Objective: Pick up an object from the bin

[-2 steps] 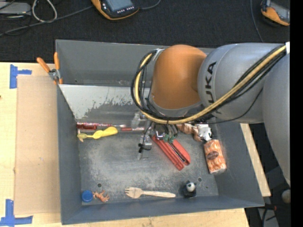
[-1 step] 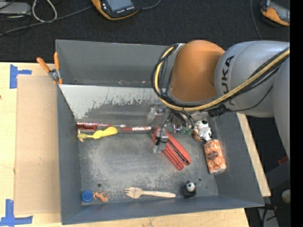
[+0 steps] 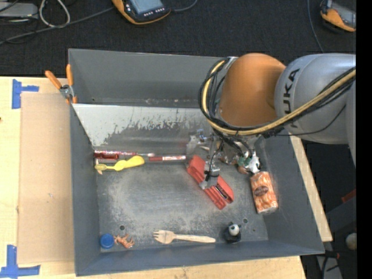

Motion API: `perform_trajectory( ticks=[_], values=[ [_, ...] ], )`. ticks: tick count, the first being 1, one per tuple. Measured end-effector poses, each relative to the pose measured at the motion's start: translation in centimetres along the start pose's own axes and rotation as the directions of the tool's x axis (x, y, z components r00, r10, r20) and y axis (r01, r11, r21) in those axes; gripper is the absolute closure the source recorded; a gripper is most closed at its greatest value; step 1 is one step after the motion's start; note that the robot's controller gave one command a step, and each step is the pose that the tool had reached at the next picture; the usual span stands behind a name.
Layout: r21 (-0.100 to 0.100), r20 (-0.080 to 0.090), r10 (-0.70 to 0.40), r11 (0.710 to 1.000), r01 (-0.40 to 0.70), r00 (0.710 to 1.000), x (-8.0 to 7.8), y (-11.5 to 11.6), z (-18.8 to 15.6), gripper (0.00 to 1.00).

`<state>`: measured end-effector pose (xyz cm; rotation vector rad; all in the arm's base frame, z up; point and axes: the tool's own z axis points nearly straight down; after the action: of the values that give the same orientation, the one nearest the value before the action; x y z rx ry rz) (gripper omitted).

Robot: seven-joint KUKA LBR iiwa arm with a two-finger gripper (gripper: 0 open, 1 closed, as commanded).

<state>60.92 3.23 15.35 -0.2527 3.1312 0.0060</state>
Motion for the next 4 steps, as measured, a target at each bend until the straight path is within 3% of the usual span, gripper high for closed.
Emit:
perform_trajectory(
  ticks=[1,2,3,4],
  values=[
    [0.001,-0.001,0.063,0.998,-0.063,0.998,0.1,-1.7,-0.1,0.0],
    [0.001,0.0,0.011,1.0,-0.011,1.0,1.8,-0.3,4.9,0.0],
    [0.001,0.001,-0.146,0.989,0.146,0.989,2.6,-2.8,5.0,0.0],
    [0.0,-0.003,0.087,0.996,-0.087,0.996,3.7,-6.3,-0.3,0.0]
  ],
)
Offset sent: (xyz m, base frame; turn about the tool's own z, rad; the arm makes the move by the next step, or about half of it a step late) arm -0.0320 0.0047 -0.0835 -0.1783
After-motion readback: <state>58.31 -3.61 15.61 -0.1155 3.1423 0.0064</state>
